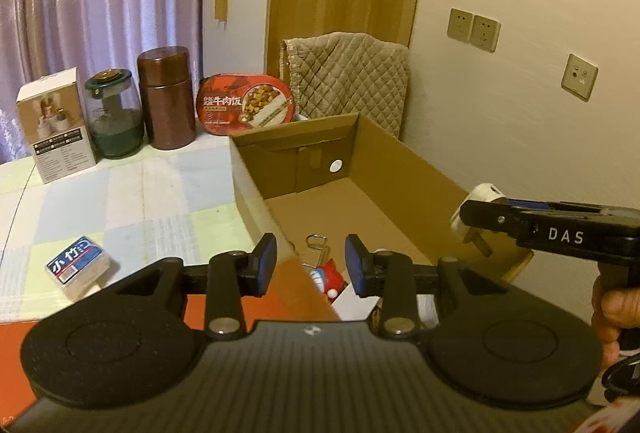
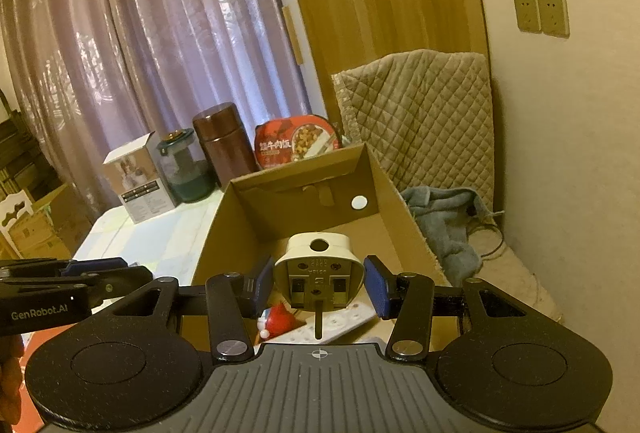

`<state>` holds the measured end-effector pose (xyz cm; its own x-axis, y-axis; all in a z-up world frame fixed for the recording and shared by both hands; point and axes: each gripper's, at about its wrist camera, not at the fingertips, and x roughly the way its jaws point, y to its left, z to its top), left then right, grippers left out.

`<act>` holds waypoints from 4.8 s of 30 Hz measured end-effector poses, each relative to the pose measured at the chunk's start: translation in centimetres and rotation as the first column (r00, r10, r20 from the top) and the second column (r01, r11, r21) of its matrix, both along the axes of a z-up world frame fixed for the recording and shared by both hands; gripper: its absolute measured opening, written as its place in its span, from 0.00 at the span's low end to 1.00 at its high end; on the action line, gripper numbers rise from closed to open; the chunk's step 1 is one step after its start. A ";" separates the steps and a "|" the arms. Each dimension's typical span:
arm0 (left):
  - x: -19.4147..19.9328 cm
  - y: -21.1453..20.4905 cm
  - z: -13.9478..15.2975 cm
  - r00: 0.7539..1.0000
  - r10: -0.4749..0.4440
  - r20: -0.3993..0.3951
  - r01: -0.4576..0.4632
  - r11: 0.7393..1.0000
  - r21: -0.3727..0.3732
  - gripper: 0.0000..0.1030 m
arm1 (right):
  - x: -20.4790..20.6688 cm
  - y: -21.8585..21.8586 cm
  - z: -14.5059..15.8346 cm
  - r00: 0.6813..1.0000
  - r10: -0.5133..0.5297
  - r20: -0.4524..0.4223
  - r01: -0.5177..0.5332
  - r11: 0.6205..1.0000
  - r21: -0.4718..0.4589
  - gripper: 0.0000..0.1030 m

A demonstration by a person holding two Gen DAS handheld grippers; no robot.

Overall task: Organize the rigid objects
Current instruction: 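Open both tools to release the plug and bar into the box, then withdraw both tools from the box back over the table, then grasp the clear toothpick box with the left tool while the right tool reaches the white remote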

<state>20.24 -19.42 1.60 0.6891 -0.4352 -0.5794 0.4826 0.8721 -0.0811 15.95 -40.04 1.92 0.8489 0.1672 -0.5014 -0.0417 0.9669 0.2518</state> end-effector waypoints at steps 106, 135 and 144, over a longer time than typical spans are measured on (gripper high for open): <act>13.0 24.4 -10.4 1.000 0.011 0.001 -0.011 0.977 0.212 0.77 | 9.9 25.8 -11.2 0.920 0.364 -0.142 -0.381 0.918 -0.113 0.70; 15.8 23.5 -13.1 0.999 -0.001 -0.036 0.009 0.978 0.210 0.51 | 13.0 27.0 -14.5 0.906 0.378 -0.191 -0.405 0.905 -0.130 0.70; 12.2 29.3 -13.5 0.980 0.199 -0.023 -0.192 0.965 0.180 0.51 | 13.6 29.8 -14.7 0.883 0.439 -0.164 -0.460 0.878 -0.128 0.70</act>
<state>32.48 9.89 -11.87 0.7253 -0.1825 -0.6638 0.3005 0.9515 0.0667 29.51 -10.26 -12.82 0.6289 0.4251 -0.6510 -0.4598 0.8785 0.1295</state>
